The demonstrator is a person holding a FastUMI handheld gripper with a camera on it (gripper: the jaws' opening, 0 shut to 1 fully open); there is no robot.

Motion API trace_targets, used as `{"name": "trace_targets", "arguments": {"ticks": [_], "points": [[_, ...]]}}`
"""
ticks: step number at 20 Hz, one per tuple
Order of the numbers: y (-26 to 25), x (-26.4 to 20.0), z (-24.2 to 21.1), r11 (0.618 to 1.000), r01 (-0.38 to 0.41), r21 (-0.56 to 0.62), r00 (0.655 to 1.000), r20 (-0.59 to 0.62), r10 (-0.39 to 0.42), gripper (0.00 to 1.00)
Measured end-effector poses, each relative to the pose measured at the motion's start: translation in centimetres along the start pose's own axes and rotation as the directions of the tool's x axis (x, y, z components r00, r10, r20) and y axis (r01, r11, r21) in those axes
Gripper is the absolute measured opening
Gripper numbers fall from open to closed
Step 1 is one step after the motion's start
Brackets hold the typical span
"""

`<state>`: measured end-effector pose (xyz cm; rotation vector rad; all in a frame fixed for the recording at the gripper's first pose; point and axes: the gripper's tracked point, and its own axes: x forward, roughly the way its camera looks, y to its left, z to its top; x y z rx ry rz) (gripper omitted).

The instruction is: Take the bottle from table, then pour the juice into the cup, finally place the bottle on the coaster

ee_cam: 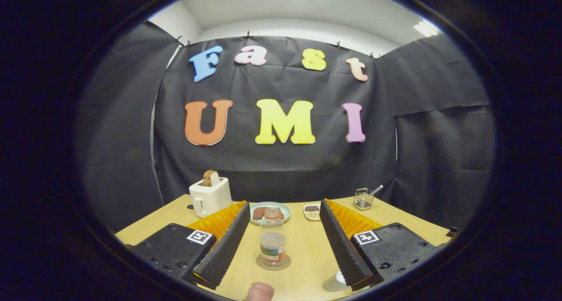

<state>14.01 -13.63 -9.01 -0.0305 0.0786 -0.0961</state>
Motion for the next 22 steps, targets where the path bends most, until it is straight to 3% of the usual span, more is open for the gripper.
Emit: {"name": "trace_targets", "arguments": {"ticks": [3, 8, 16, 22], "points": [[0.7, -4.5, 5.6, 0.996, -0.035, 0.077, 0.997, 0.070, 0.029, 1.00], [1.1, -10.4, 8.3, 0.998, -0.032, 0.045, 0.998, 0.053, 0.030, 1.00], [2.2, -17.7, 7.8, 0.999, -0.040, 0.032, 0.998, 0.044, 0.038, 1.00], [3.8, -20.2, 8.1, 0.997, -0.074, 0.033, 0.995, 0.063, 0.072, 1.00]]}}
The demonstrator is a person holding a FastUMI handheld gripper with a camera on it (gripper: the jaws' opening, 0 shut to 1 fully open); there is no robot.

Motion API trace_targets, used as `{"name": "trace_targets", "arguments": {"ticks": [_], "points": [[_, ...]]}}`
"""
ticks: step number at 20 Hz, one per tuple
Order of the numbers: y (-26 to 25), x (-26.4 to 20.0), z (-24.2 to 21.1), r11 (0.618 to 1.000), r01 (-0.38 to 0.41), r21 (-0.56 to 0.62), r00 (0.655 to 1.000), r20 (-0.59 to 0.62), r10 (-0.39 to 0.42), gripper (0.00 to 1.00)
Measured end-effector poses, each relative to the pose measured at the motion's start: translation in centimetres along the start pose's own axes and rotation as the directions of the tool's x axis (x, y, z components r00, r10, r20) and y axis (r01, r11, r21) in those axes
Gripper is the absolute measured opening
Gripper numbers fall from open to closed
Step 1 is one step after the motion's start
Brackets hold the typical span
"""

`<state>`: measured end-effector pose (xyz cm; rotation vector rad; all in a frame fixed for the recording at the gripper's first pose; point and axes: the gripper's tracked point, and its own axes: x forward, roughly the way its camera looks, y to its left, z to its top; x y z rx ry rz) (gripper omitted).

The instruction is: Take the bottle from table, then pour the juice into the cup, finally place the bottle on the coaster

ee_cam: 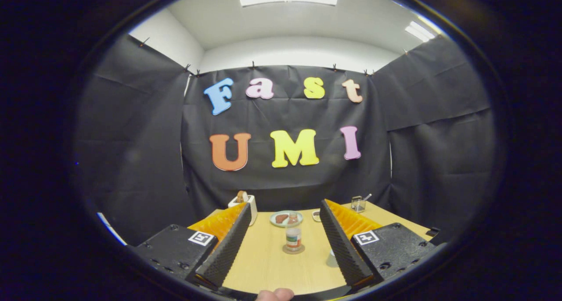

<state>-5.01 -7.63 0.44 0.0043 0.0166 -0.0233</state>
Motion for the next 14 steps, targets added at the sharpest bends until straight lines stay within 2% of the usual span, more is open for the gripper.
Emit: {"name": "trace_targets", "arguments": {"ticks": [4, 14], "points": [[1.20, -0.59, -0.15, 1.000, -0.021, -0.018, 1.000, -0.003, 0.021, 1.00], [1.08, -0.24, -0.73, 1.000, 0.011, -0.002, 1.000, -0.022, -0.011, 1.00]]}}
